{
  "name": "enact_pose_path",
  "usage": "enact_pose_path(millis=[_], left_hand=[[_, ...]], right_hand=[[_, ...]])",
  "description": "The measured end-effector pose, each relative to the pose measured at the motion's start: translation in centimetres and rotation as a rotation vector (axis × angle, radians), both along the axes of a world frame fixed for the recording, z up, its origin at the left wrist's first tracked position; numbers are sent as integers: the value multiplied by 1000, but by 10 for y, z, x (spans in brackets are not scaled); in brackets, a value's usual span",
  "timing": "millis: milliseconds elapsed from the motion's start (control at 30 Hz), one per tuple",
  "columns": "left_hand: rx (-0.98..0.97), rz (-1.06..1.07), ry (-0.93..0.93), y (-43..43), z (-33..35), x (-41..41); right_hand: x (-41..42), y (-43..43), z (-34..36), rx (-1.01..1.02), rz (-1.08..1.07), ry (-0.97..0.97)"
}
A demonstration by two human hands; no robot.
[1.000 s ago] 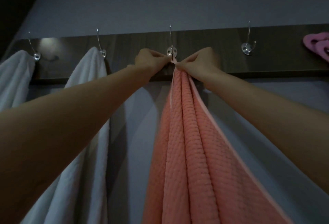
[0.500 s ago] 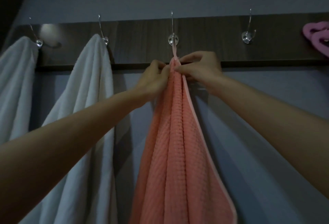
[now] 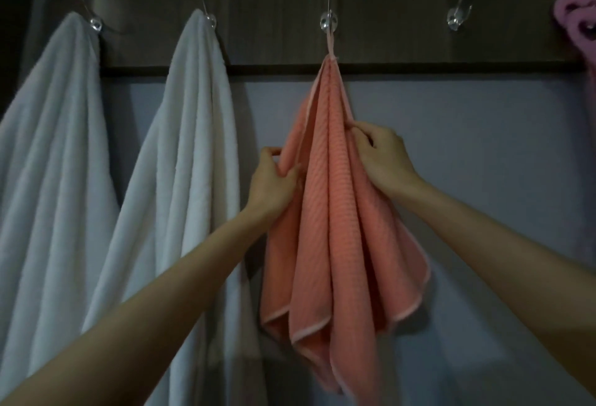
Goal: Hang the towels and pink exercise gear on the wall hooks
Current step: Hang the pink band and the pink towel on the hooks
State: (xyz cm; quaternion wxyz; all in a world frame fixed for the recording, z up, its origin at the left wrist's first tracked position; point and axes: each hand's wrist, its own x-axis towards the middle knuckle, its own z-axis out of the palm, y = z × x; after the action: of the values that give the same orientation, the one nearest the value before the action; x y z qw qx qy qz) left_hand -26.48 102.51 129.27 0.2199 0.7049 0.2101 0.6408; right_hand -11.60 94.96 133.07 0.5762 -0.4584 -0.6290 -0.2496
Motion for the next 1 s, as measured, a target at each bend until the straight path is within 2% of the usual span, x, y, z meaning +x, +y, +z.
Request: enact_pose_path(millis=[200,400,467,667,800,1000], left_hand=[[-59,-80,41,-18,-34,-19],[18,-43,155,-43,-62,-50],[65,25,233,-57,-71,-63],[368,321,465,-103,-110,-99],[455,355,583,-130,-148,-106],[494,288,648,-187,-195,-92]], right_hand=[[3,-8,-41,-191,-75,27],[-8,-55,-85,-128,-181,50],[-15,-70,-98,-134,-220,40],[-49,-140,-154,-196,-304,17],[-72,-188,-195,-314,-495,-39],[-88,-265,-251,-395,-624,-83]])
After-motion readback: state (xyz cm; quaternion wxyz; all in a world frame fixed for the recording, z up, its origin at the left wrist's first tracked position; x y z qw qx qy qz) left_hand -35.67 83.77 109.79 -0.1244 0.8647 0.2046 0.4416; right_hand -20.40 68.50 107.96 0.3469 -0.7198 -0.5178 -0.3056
